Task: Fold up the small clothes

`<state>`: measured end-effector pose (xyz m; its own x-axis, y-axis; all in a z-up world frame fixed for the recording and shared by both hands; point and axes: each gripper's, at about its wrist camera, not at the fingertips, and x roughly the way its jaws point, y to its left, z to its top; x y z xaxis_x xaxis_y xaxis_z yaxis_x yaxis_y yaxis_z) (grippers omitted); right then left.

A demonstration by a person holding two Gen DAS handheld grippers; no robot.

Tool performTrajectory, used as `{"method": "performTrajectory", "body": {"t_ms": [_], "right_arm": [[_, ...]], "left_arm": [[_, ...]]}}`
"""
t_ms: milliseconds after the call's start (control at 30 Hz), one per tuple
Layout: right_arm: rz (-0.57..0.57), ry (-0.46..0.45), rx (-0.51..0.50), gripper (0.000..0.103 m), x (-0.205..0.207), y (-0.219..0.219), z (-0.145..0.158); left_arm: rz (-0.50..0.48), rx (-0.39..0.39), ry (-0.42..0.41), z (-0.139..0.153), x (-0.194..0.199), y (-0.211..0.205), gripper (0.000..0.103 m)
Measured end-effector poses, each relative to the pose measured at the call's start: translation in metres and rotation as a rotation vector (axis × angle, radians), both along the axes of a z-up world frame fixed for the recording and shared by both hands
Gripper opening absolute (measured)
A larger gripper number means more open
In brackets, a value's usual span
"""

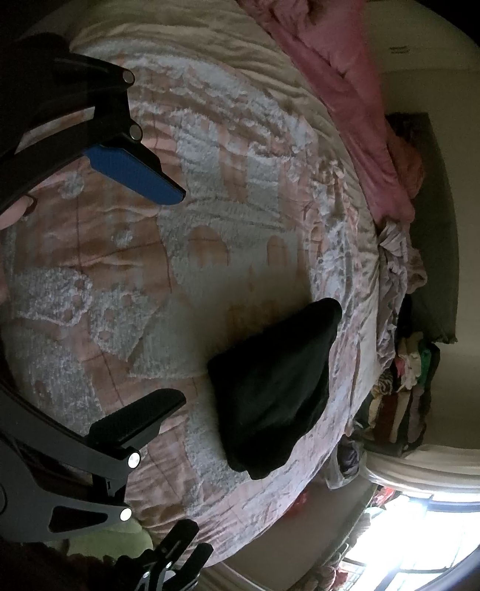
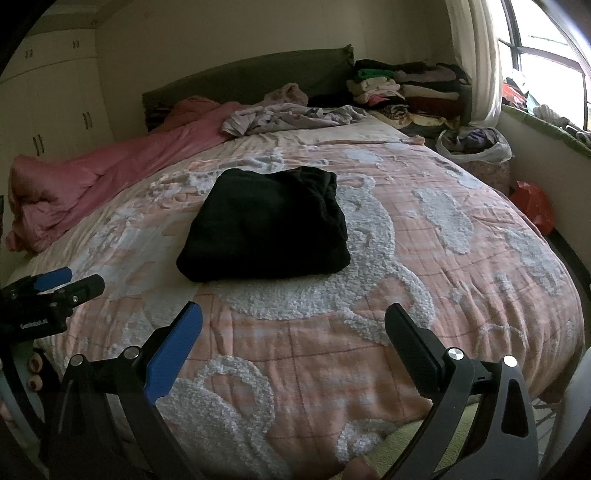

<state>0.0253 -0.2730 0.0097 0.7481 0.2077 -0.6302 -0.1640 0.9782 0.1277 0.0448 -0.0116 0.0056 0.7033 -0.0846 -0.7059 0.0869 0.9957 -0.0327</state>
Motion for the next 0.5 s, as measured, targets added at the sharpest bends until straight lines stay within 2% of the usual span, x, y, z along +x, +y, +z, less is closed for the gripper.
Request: {"method": "performTrajectory", "body": {"t_ms": [167,267,400,500], "right_arm": [[-0.057,-0.004,0.020,0.098,-0.003,-0.013,0.001],[-0.144,-0.014,0.042,0.098,-0.006,-0.040,0.005],[-0.308,-0.032,0.054,0.098,-0.016,-0.102,0.010],[-0.510,-0.034,0.057,0.098,-0.037,-0.180,0.011]], "left_arm": [[-0.019,-0.018,-0.004,-0.001,0.002,0.005,0.093],[-0.011,-0.040,0.019,-0.004,0.005,0.014,0.093],[0.068,-0.044,0.029,-0.006,0.013,0.044,0.093],[0.141,-0.042,0.039,-0.010,0.026,0.081,0.093]]}}
